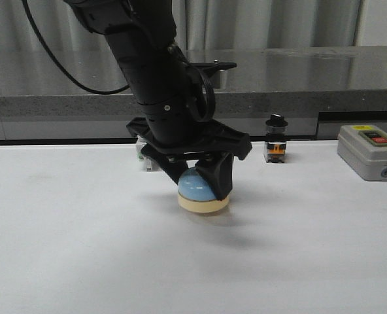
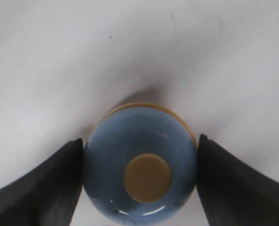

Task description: Place and press bell with both arms

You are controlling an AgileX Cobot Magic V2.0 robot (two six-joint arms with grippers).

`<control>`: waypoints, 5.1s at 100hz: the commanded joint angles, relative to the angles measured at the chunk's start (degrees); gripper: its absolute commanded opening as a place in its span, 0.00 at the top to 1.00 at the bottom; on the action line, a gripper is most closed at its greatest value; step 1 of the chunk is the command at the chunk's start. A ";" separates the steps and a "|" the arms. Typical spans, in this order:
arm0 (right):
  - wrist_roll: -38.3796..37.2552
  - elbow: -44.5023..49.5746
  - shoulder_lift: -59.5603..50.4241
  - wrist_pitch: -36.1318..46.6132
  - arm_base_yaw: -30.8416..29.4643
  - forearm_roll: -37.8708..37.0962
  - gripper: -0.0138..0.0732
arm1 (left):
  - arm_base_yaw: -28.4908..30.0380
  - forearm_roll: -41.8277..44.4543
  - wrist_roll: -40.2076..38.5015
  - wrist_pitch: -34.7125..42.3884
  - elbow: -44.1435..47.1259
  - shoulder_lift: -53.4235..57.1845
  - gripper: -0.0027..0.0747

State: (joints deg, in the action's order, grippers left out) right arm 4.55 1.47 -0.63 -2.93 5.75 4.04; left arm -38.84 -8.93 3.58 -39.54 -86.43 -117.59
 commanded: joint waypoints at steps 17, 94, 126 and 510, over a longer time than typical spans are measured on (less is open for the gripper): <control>0.03 -0.80 -1.00 4.26 -0.33 -0.44 0.91 | -0.50 -1.99 0.28 1.38 -1.42 3.12 0.27; 0.03 -0.80 -1.00 4.26 -0.33 -0.44 0.91 | -0.15 -1.06 0.28 2.48 -1.53 11.88 0.21; 0.03 -0.80 -1.00 4.26 -0.33 -0.44 0.91 | 4.63 -0.54 -0.10 4.51 -0.37 23.11 0.21; 0.03 -0.80 -1.00 3.89 -0.33 -0.44 0.91 | 33.50 7.08 -1.72 43.31 88.87 119.54 0.99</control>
State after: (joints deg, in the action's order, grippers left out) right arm 4.55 1.47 -0.63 -3.03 5.75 3.95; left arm -5.49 -1.77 2.39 -0.31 0.07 0.29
